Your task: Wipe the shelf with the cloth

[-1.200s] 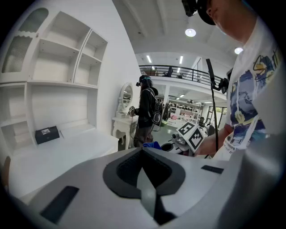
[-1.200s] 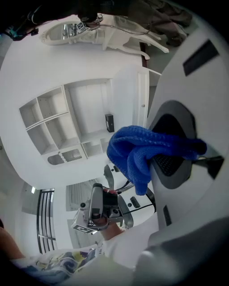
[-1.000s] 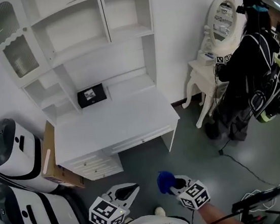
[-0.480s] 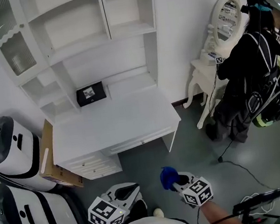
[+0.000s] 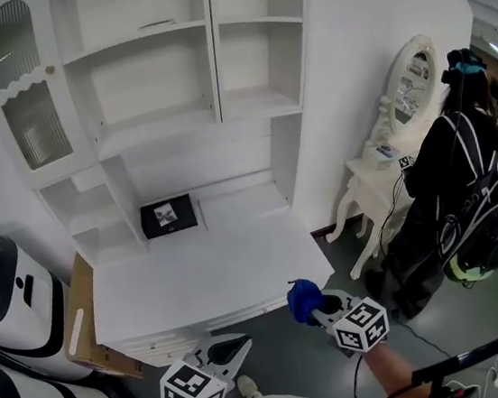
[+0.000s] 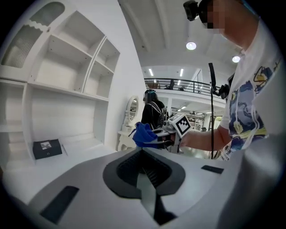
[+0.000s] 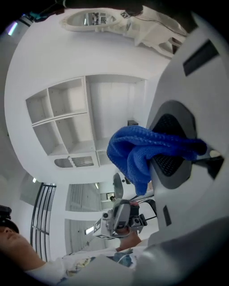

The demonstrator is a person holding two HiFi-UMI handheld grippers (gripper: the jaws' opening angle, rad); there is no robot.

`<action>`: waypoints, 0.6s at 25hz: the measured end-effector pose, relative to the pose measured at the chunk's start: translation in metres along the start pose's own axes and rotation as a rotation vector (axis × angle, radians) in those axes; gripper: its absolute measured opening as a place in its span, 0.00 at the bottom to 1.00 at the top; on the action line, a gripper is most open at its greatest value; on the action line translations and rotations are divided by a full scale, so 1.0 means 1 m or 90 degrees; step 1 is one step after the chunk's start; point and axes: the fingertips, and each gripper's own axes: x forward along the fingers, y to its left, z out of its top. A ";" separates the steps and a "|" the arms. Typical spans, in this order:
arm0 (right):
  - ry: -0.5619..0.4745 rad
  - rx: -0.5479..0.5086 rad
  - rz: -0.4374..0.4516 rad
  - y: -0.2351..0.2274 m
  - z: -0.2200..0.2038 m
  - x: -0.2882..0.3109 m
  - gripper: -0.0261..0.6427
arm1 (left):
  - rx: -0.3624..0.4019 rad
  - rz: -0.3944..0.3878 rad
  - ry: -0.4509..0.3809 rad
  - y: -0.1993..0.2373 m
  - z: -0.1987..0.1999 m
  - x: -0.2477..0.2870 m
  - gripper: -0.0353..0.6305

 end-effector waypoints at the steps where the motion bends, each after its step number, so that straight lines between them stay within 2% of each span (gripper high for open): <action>1: -0.009 -0.009 -0.003 -0.009 0.021 0.009 0.14 | 0.004 -0.001 -0.008 0.011 0.008 0.000 0.07; 8: -0.089 -0.117 -0.026 -0.052 0.174 0.069 0.14 | 0.018 0.002 -0.054 0.075 0.041 -0.018 0.07; 15: -0.150 -0.294 -0.067 -0.069 0.313 0.104 0.14 | 0.008 0.040 -0.081 0.116 0.047 -0.046 0.07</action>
